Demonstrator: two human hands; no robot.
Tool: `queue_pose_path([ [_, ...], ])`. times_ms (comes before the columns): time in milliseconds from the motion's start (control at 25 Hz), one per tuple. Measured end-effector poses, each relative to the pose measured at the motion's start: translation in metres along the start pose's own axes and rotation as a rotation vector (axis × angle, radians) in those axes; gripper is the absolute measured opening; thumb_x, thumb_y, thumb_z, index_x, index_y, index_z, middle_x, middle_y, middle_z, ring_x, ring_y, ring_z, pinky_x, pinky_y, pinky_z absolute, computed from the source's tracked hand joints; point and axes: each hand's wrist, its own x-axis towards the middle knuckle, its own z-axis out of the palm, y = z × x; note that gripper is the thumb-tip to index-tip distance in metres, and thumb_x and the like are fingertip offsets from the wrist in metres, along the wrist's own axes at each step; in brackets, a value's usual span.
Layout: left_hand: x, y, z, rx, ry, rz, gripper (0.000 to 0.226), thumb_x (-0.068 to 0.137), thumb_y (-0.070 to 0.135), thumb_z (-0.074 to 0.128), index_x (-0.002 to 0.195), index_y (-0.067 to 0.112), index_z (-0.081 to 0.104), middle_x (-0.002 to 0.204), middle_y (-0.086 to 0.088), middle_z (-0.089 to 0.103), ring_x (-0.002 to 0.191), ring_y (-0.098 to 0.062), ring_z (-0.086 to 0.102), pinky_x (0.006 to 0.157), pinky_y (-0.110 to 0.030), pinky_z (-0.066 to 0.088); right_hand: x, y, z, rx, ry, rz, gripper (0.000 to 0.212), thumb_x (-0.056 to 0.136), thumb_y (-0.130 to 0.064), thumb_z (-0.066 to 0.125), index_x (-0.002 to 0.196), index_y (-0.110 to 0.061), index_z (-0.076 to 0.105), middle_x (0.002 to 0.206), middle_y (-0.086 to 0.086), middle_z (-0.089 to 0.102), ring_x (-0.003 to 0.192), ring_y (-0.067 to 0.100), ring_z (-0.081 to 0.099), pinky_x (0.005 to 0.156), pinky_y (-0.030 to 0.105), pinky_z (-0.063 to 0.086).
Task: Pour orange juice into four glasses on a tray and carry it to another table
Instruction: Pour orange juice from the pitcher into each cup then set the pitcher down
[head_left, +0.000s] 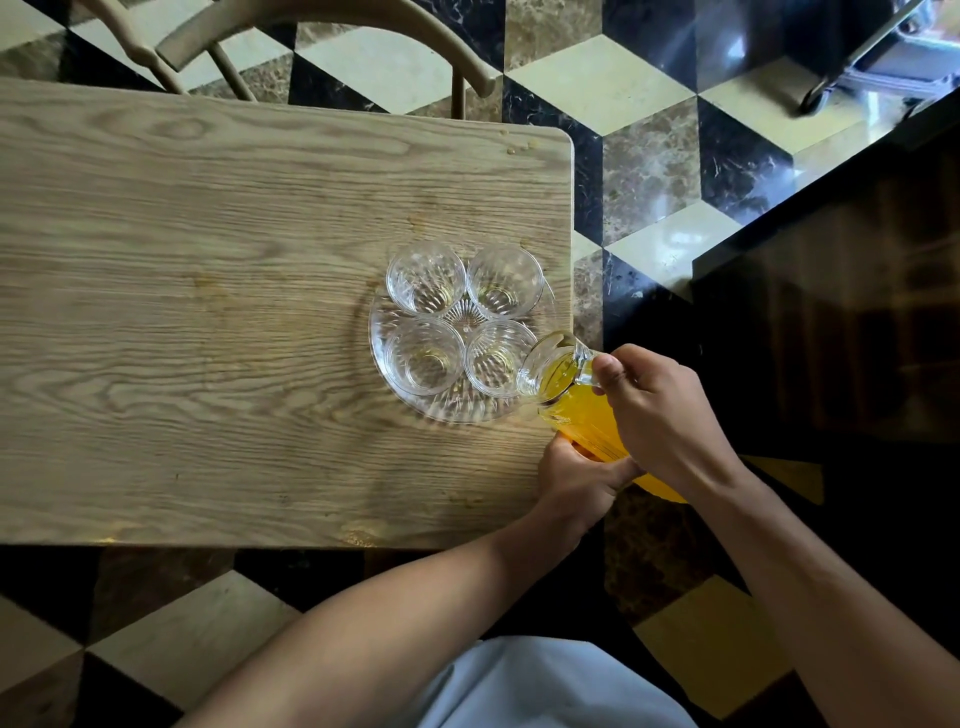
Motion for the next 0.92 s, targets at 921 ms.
queue_pose_path([
  [921, -0.005, 0.011, -0.006, -0.068, -0.15, -0.096, 0.066, 0.04, 0.049, 0.107, 0.082, 0.017, 0.067, 0.07, 0.008, 0.071, 0.059, -0.008, 0.058, 0.057, -0.028, 0.052, 0.01, -0.017, 0.005, -0.174, 0.0, 0.029, 0.043, 0.106, -0.041, 0.043, 0.088, -0.008, 0.065, 0.09, 0.011, 0.074, 0.084, 0.03, 0.068, 0.074, 0.044, 0.057],
])
